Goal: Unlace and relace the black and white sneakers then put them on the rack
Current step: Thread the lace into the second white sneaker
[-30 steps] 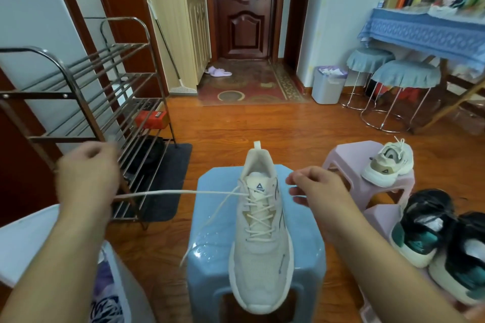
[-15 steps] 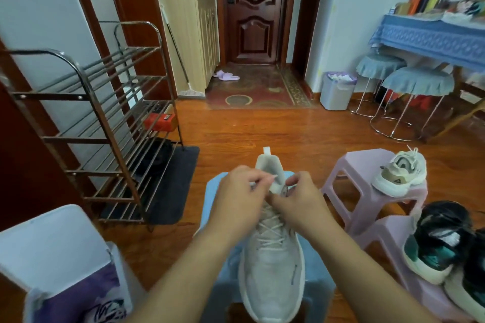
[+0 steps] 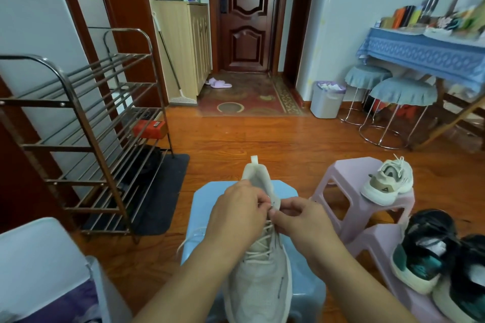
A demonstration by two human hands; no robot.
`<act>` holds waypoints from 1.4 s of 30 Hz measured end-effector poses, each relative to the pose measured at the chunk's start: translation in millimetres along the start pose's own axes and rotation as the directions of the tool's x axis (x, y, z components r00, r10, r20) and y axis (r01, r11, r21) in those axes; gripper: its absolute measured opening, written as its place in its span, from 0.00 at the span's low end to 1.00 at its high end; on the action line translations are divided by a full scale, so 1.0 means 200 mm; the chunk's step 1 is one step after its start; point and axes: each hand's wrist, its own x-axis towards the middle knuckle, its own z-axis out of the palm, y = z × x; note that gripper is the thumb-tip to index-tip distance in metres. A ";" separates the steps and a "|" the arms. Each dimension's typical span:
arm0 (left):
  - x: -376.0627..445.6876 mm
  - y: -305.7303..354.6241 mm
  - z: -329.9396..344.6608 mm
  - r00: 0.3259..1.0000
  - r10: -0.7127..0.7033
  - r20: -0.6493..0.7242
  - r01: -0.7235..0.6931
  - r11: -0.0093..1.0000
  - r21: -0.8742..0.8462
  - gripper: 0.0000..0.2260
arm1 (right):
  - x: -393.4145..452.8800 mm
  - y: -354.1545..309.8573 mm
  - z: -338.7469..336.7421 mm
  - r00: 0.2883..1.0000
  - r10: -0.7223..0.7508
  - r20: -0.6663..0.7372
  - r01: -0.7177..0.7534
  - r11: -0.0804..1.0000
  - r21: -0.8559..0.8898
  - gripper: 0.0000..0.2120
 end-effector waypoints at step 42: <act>-0.03 -0.13 -0.08 0.988 0.125 0.091 -0.108 0.979 -0.175 0.14 | 0.12 -0.09 -0.55 0.904 0.397 -0.160 -0.143 0.632 0.762 0.06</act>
